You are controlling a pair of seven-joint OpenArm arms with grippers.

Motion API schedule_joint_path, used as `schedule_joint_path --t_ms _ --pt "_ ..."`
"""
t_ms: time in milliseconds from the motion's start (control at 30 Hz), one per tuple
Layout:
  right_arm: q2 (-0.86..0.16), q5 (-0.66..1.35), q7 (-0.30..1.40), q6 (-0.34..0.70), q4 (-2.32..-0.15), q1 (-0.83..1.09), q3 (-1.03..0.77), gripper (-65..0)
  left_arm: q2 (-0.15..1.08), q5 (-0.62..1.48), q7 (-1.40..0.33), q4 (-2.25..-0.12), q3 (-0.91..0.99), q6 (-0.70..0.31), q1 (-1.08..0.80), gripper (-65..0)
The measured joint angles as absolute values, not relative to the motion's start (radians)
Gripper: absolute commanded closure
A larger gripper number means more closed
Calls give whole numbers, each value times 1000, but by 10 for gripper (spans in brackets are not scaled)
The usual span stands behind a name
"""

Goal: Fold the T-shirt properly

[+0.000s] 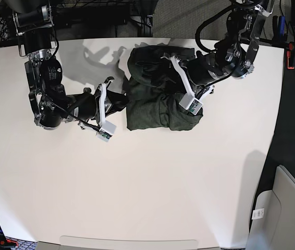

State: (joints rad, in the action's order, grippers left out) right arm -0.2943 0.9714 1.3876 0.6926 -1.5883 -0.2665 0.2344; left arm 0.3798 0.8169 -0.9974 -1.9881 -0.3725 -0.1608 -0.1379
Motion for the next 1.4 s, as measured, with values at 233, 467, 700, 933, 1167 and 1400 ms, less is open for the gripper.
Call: schedule_joint_path --t_ms 233,467,700,933,1167,1400 --pt "-285 971 1388 693 -1588 -268 234 -53 380 688 -985 -1980 -478 -170 -91 -289" --pt "-285 971 1388 693 -1588 -264 188 -53 393 591 -959 -1953 -542 -171 -81 -306" --pt "-284 975 1388 693 -1587 -263 188 -53 394 560 -966 -1948 -558 -172 -73 -226" --pt "-281 969 1388 693 -1585 -264 188 -53 477 554 -966 -1946 -552 -168 -123 -132" --pt "-282 971 1387 693 -1584 -264 188 -53 497 560 -958 -1945 -556 -171 -195 -132" --pt "-282 971 1387 693 -1584 -263 188 -53 517 560 -923 -1951 -556 -172 -260 -132"
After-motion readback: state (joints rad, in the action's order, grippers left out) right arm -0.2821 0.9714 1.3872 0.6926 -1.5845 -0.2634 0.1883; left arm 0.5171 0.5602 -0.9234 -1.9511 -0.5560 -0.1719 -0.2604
